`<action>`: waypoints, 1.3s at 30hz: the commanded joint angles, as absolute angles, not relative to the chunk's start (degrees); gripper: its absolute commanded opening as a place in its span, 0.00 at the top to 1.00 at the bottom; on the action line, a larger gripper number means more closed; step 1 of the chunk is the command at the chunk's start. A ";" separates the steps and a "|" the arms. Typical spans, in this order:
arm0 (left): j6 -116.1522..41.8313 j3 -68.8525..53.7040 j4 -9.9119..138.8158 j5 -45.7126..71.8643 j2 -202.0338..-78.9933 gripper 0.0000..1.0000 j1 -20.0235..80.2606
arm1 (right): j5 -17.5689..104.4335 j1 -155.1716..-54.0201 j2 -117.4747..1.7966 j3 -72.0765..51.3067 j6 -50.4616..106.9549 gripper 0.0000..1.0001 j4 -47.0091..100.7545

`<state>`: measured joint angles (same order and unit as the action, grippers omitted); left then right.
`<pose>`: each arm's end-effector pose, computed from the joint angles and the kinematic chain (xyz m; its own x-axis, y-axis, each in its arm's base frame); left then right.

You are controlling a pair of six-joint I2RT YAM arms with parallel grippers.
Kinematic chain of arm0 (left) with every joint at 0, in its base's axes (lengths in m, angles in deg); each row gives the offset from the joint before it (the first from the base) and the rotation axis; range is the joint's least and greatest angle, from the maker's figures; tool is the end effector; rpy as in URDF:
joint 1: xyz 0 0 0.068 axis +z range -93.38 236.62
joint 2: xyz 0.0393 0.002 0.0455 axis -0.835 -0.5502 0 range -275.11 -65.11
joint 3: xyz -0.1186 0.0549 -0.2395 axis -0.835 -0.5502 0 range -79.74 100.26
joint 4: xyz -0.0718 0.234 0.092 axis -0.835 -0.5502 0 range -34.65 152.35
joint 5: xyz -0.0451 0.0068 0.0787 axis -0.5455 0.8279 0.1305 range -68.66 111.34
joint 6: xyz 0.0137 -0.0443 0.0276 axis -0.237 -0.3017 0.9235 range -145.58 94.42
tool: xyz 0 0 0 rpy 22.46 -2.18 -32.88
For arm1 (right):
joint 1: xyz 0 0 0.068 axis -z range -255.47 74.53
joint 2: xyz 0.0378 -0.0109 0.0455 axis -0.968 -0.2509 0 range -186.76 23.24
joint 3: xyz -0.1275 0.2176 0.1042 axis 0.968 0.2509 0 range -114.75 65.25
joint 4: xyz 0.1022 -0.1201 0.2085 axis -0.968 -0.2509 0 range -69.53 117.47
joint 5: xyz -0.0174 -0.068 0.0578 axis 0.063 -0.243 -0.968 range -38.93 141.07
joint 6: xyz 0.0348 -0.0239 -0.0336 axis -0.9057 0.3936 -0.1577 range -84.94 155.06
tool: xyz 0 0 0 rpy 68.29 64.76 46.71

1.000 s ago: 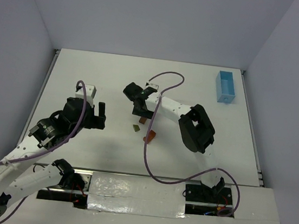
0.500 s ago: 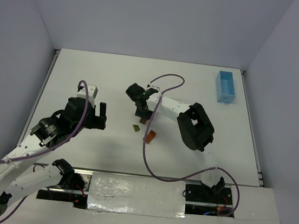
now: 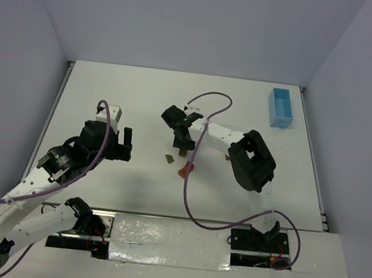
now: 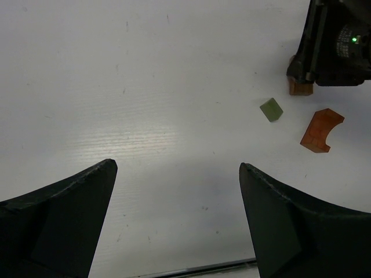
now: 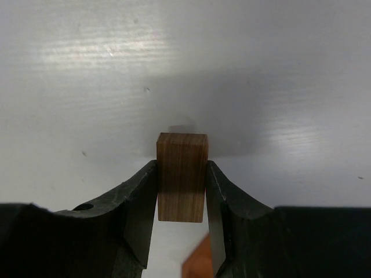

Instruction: Build the wood block tower

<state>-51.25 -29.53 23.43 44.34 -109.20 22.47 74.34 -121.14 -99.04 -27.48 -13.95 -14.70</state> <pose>0.1380 -0.0768 0.3251 -0.5102 -0.1357 -0.8493 0.0266 0.9845 -0.1733 0.3157 0.3028 0.1668 -0.8659 0.1059 -0.4888 0.1265 0.9919 -0.0093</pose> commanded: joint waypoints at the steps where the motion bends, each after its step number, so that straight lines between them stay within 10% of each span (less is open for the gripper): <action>1: -50.54 -29.38 25.35 43.93 -108.18 0.00 22.69 | 72.97 -119.51 -87.01 -22.83 -1.19 0.68 -8.16; 19: -50.28 -29.56 25.70 43.22 -107.73 0.01 22.61 | 60.92 -98.41 -69.48 -3.40 34.44 0.91 -5.93; 39: -50.01 -29.73 25.96 42.52 -107.73 0.01 22.61 | 59.25 -95.77 -69.92 2.23 32.16 0.78 0.75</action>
